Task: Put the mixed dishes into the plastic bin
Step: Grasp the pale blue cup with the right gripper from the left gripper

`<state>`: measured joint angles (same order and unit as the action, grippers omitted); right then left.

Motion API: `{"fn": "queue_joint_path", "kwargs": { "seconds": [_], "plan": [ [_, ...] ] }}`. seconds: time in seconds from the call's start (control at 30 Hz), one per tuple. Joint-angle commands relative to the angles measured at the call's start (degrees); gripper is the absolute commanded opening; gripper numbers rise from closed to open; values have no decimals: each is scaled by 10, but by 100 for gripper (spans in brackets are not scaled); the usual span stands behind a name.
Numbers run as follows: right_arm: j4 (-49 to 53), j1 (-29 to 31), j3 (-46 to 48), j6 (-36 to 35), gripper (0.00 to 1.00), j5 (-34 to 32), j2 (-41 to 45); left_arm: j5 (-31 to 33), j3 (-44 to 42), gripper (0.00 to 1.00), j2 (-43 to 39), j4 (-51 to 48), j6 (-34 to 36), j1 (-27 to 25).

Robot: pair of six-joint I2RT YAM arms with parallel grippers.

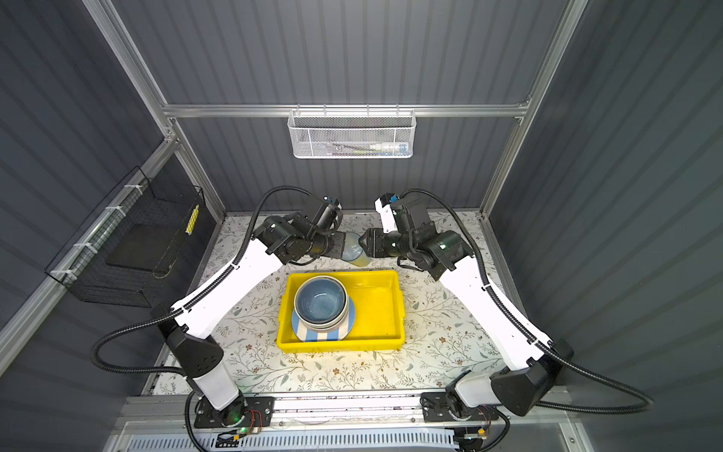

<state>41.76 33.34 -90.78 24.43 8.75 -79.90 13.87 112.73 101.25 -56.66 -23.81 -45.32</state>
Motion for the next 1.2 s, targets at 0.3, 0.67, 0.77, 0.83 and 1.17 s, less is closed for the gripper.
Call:
{"fn": "queue_joint_path", "kwargs": {
  "seconds": [0.3, 0.67, 0.77, 0.83, 1.17],
  "plan": [
    [27, 9, 5, -10, 44, -61, -19, 38, 58, 0, 25, 12, -24, -39],
    [66, 16, -37, -17, 28, -131, -78, 45, 58, 0, 18, 2, -16, -43],
    [63, 19, -42, -16, 23, -137, -88, 44, 53, 0, 16, 4, -14, -43],
    [63, 19, -47, -18, 21, -137, -94, 42, 51, 0, 15, 7, -12, -44],
    [70, 21, -65, -18, 8, -153, -112, 24, 45, 0, 10, 16, 1, -45]
  ]
}}
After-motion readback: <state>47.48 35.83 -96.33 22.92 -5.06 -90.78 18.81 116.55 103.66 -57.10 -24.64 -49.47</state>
